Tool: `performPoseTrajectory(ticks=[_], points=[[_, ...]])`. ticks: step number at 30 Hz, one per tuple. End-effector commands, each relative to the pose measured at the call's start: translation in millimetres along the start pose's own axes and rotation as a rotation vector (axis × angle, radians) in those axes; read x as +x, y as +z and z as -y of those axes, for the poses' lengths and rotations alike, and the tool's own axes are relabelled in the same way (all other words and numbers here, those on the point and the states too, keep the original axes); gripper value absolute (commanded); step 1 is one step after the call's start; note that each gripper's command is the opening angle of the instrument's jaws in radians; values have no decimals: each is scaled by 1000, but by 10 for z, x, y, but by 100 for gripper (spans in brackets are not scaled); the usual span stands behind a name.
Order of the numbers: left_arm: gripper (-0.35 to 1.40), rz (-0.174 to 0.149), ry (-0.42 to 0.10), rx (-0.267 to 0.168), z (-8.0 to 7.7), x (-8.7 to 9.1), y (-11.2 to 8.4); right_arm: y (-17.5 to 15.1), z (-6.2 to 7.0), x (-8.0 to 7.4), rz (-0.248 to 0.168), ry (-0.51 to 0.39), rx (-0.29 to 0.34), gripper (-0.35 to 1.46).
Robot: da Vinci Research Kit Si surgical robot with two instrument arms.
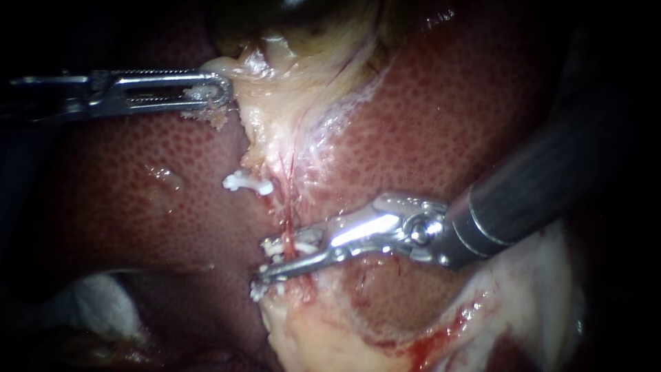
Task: Clipping second clip right tube
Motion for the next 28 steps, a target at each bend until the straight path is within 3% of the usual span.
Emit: performPoseTrajectory(ticks=[1,3,8,14,28], points=[[-35,0,0,0,0,0,0,-1,0,0,1,12,2,-18],[-35,0,0,0,0,0,0,-5,0,-1,1,30,3,-35],[-35,0,0,0,0,0,0,-9,-2,-2,1,36,-7,-35],[-35,0,0,-1,1,0,0,-11,1,-7,35,40,-17,-35],[-35,0,1,0,1,-1,1,-11,-1,-7,34,40,-19,-35]])
